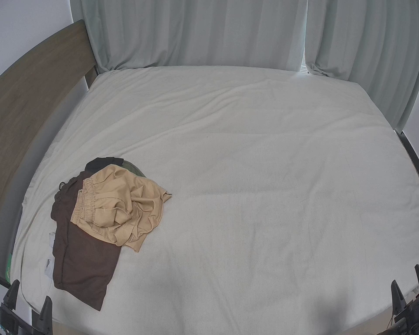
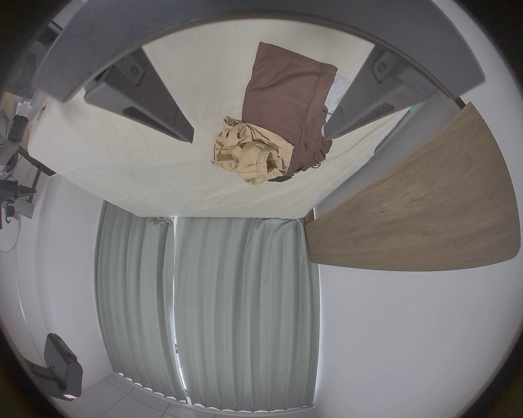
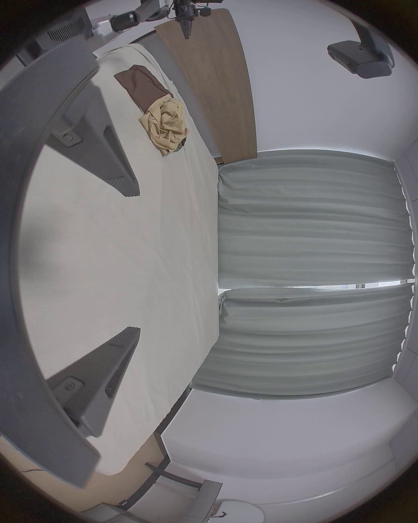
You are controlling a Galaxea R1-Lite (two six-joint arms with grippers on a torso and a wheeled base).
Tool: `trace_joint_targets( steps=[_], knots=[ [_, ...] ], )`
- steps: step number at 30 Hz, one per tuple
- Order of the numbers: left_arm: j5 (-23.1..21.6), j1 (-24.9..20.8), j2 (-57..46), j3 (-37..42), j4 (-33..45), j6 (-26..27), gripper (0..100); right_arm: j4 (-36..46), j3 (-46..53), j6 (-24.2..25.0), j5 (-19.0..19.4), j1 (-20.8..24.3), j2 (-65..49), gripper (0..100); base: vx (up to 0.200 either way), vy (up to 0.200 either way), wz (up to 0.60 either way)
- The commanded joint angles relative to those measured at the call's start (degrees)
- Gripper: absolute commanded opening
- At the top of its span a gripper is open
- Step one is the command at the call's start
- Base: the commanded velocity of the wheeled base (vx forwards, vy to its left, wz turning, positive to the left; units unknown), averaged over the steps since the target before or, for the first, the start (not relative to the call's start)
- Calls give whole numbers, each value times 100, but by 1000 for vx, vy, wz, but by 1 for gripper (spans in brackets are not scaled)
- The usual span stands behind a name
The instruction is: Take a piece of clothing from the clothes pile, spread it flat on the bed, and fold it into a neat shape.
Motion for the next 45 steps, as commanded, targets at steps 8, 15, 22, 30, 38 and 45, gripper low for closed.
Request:
trace_joint_targets(
  steps=[8, 15, 22, 30, 38, 45],
  knots=[
    [4, 6, -93, 101, 8, -5, 100, 2, 92, 6, -2, 4, -84, 100, 0, 0, 0],
    [4, 6, -93, 101, 8, -31, 100, -7, 92, 14, -11, 13, -84, 100, 0, 0, 0],
    [-4, 14, -93, 101, -1, -66, 100, -7, 92, 41, -11, 13, -84, 100, 0, 0, 0],
    [4, 6, -93, 101, 8, -66, 100, -7, 92, 23, -11, 4, -84, 100, 0, 0, 0],
    [13, 14, -93, 92, 8, -49, 100, -7, 92, 14, -11, 4, -84, 100, 0, 0, 0],
    [13, 14, -93, 101, -10, -13, 100, -7, 92, 14, -20, 4, -84, 100, 0, 0, 0]
  ],
)
